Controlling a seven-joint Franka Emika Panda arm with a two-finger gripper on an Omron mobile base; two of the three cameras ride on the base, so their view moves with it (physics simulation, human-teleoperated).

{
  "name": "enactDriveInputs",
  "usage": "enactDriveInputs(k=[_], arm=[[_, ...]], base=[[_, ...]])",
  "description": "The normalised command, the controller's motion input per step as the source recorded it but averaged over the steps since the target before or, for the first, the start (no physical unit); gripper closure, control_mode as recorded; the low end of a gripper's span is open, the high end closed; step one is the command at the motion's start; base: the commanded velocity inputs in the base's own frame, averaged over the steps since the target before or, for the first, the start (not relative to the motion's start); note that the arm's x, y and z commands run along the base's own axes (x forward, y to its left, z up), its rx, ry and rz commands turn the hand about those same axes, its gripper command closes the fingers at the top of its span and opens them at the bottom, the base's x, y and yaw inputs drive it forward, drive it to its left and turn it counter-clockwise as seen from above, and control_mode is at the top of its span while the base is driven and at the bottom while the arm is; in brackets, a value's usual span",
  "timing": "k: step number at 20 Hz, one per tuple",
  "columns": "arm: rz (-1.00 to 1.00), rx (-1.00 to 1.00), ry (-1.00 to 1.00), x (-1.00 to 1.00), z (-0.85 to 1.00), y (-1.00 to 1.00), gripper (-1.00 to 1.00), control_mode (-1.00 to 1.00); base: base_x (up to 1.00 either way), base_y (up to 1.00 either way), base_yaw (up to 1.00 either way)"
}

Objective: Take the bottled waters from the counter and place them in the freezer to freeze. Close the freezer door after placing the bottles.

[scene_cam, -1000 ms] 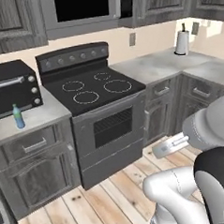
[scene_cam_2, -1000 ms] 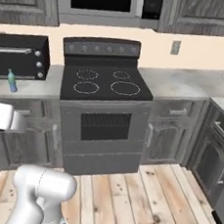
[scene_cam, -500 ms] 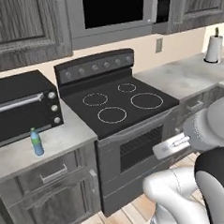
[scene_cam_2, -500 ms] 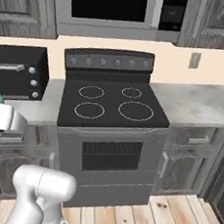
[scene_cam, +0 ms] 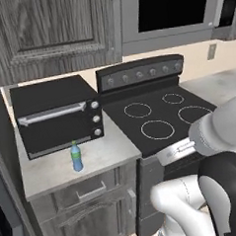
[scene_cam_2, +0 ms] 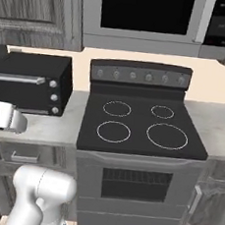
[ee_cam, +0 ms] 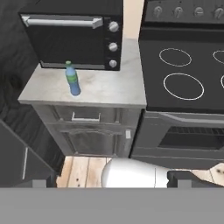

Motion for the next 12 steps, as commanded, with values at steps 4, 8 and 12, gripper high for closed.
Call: enactDriveInputs(k=[4, 8, 12], arm=[[0.0, 0.0, 0.0, 0.0, 0.0, 0.0, -1.0, 1.0], [0.0, 0.0, 0.0, 0.0, 0.0, 0.0, -1.0, 1.0], [0.0, 0.0, 0.0, 0.0, 0.0, 0.0, -1.0, 1.0]], base=[[0.0, 0.28, 0.44], [0.0, 0.08, 0.39], [0.23, -0.01, 0.15]])
